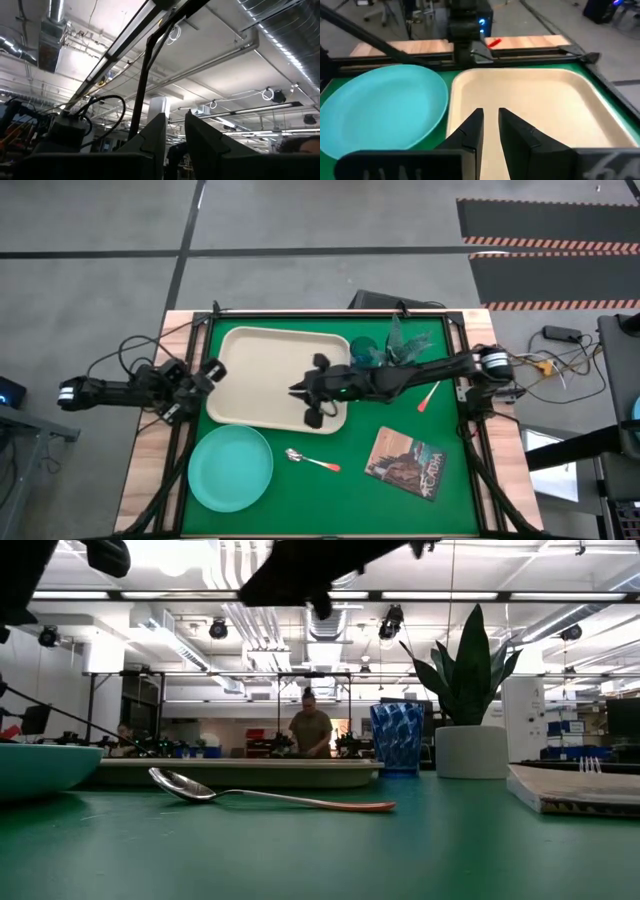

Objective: Pick and place plate/cup/fork/spoon on tray
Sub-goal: Put the blue plate on the gray serving tray

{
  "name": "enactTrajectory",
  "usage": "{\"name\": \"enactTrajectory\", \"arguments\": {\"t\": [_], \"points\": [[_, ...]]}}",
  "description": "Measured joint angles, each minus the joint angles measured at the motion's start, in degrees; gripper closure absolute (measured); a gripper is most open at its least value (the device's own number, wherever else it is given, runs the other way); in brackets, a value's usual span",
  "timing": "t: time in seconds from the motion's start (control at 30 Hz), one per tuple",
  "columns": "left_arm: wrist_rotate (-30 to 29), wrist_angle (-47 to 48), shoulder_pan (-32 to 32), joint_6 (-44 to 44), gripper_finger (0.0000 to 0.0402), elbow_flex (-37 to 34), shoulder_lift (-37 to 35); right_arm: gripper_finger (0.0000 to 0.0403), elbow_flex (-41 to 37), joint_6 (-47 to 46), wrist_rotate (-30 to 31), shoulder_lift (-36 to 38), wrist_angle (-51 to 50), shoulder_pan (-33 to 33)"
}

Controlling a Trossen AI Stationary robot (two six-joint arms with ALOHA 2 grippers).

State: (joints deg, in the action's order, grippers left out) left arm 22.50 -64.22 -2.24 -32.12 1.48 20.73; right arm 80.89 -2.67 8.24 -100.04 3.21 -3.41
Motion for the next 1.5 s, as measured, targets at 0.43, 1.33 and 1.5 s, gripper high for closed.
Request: {"name": "enactTrajectory", "arguments": {"t": [0.43,1.33,1.5], "points": [[0.0,0.5,0.0,0.0,0.0343,0.0,0.8,0.0351,17.4,1.2,-4.5,-13.9,-5.7,-0.2],[0.0,0.2,0.0,0.0,0.0343,0.0,0.8,0.0351,53.8,-4.1,-5.7,-42.1,-38.3,-5.3],[0.0,0.2,0.0,0.0,0.0343,0.0,0.8,0.0351,54.0,-6.9,-5.4,-42.0,-38.0,-6.5]]}}
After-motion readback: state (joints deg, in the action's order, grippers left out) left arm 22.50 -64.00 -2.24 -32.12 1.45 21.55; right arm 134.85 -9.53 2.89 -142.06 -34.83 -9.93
